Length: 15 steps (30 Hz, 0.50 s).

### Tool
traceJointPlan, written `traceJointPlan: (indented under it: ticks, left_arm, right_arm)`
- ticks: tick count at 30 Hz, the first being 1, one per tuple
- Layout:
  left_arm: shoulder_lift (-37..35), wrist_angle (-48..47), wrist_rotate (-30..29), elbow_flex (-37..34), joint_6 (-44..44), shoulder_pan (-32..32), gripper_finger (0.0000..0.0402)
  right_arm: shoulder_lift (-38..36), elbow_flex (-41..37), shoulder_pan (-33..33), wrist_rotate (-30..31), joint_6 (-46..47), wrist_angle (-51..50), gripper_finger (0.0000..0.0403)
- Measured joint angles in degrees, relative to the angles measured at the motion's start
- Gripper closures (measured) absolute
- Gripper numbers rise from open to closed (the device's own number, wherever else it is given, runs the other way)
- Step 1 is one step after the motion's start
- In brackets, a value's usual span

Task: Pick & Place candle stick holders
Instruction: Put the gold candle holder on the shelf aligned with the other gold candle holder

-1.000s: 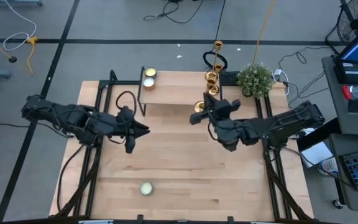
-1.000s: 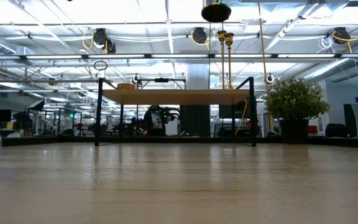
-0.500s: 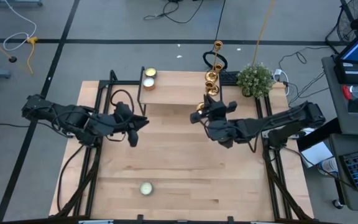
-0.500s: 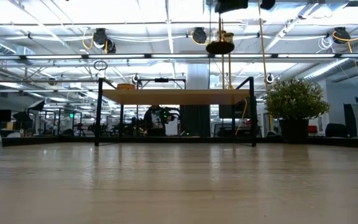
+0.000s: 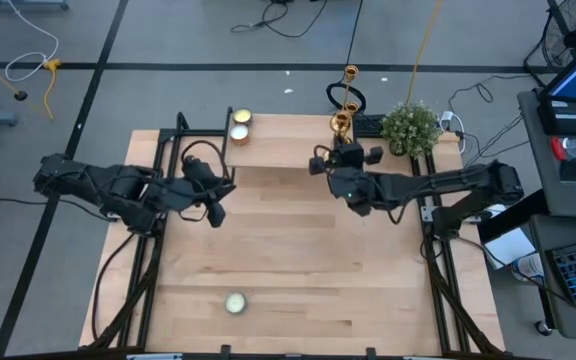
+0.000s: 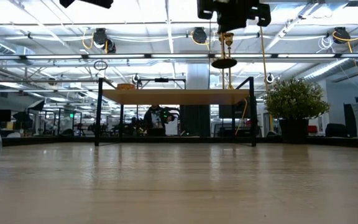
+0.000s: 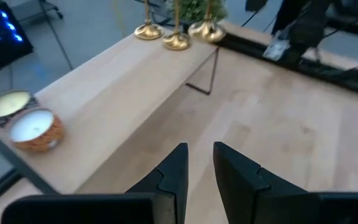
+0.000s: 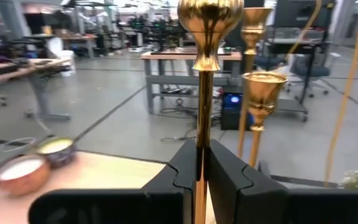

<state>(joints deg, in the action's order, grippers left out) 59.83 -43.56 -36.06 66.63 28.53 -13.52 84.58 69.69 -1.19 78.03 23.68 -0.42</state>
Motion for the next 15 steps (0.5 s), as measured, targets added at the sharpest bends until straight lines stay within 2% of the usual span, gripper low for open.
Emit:
traceJointPlan:
  ticks: [6,10,15]
  left_arm:
    - [0.0,-1.44,-0.02,0.0,-0.34,1.64,0.0321]
    - [0.0,-1.45,0.03,0.0,-1.52,1.88,0.0321]
    - [0.0,-1.43,0.05,0.0,-2.08,1.88,0.0321]
  right_arm:
    - [0.92,-2.27,2.79,2.93,1.16,-1.16,0.039]
    - [0.92,-6.62,5.32,-0.35,8.85,-0.59,0.039]
    - [0.9,-10.49,6.31,-0.3,12.94,3.58,0.039]
